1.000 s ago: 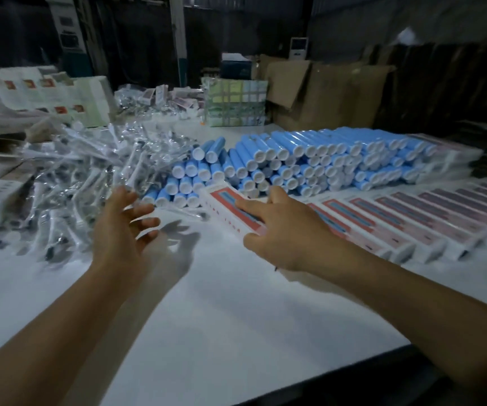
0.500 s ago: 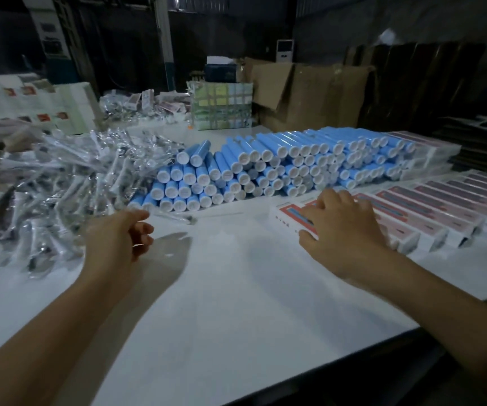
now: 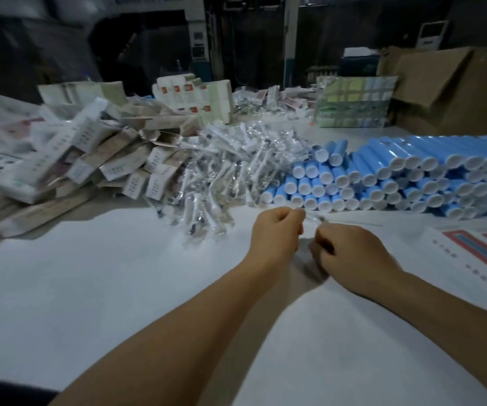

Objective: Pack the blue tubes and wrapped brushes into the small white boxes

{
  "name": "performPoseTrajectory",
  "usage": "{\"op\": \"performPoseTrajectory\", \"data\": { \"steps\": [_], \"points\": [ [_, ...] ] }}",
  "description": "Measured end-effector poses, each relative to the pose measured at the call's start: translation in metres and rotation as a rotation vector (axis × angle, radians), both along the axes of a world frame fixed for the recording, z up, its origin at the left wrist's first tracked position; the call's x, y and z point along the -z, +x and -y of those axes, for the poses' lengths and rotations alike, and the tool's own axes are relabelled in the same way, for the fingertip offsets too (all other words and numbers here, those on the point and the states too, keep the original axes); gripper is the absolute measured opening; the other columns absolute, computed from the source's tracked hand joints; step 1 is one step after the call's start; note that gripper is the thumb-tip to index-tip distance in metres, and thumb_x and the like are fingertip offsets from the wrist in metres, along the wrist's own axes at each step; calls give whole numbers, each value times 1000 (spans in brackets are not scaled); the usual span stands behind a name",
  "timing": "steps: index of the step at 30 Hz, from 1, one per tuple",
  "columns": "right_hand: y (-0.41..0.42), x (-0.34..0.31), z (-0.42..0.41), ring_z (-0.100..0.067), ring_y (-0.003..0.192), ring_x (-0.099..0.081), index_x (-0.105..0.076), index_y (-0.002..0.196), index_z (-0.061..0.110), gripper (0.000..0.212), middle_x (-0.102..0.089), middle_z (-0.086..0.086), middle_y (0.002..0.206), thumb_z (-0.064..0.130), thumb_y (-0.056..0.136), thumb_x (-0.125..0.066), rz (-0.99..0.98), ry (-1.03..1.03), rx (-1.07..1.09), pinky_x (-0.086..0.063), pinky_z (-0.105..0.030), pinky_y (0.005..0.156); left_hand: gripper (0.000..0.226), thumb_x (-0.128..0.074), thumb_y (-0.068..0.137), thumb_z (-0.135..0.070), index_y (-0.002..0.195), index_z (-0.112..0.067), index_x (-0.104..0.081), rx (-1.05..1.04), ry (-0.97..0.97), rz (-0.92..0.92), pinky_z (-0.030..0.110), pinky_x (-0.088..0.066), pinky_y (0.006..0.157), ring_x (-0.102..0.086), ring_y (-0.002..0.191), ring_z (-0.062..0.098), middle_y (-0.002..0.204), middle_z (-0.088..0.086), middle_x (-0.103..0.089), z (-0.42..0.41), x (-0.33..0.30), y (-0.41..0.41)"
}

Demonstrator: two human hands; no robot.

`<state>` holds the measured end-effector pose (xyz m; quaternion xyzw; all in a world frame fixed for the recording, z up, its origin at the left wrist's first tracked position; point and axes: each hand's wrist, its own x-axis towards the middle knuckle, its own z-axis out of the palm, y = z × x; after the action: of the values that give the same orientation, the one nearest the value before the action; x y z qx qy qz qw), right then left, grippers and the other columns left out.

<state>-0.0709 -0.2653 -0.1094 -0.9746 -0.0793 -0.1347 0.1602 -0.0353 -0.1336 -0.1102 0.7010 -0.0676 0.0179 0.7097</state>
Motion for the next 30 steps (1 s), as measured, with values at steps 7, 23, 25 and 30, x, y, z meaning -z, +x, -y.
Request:
{"op": "performPoseTrajectory", "data": {
  "steps": [7, 23, 25, 30],
  "points": [
    [4, 3, -1, -6, 55, -48, -45, 64, 26, 28, -51, 6, 60, 33, 89, -53, -17, -83, 14, -25, -25, 47, 40, -56, 86, -24, 46, -22, -55, 27, 46, -31, 34, -42, 63, -48, 57, 17, 46, -9, -49, -5, -7, -5],
    [19, 16, 4, -3, 47, -51, -49, 79, 40, 8, -57, 16, 62, 46, 84, -52, -69, 19, -30, -47, -30, 52, 46, -60, 83, -30, 126, -19, -46, -859, 1452, 621, 39, -37, 92, -37, 118, 26, 129, 6, -41, -226, -118, 86],
    [17, 13, 1, -4, 47, -51, -50, 74, 37, 12, -56, 16, 57, 42, 83, -56, -53, 33, -13, -45, -30, 50, 64, -62, 82, -39, 135, -17, -34, -903, 1587, 406, 47, -34, 98, -31, 126, 33, 138, 12, -33, -249, -120, 101],
    [16, 11, -2, -6, 47, -50, -49, 60, 27, 28, -56, 14, 56, 37, 85, -59, -48, 45, 8, -44, -29, 52, 51, -51, 85, -18, 134, -13, -37, -899, 1473, 202, 47, -41, 81, -49, 112, 37, 129, 16, -50, -276, -106, 112]
  ]
}}
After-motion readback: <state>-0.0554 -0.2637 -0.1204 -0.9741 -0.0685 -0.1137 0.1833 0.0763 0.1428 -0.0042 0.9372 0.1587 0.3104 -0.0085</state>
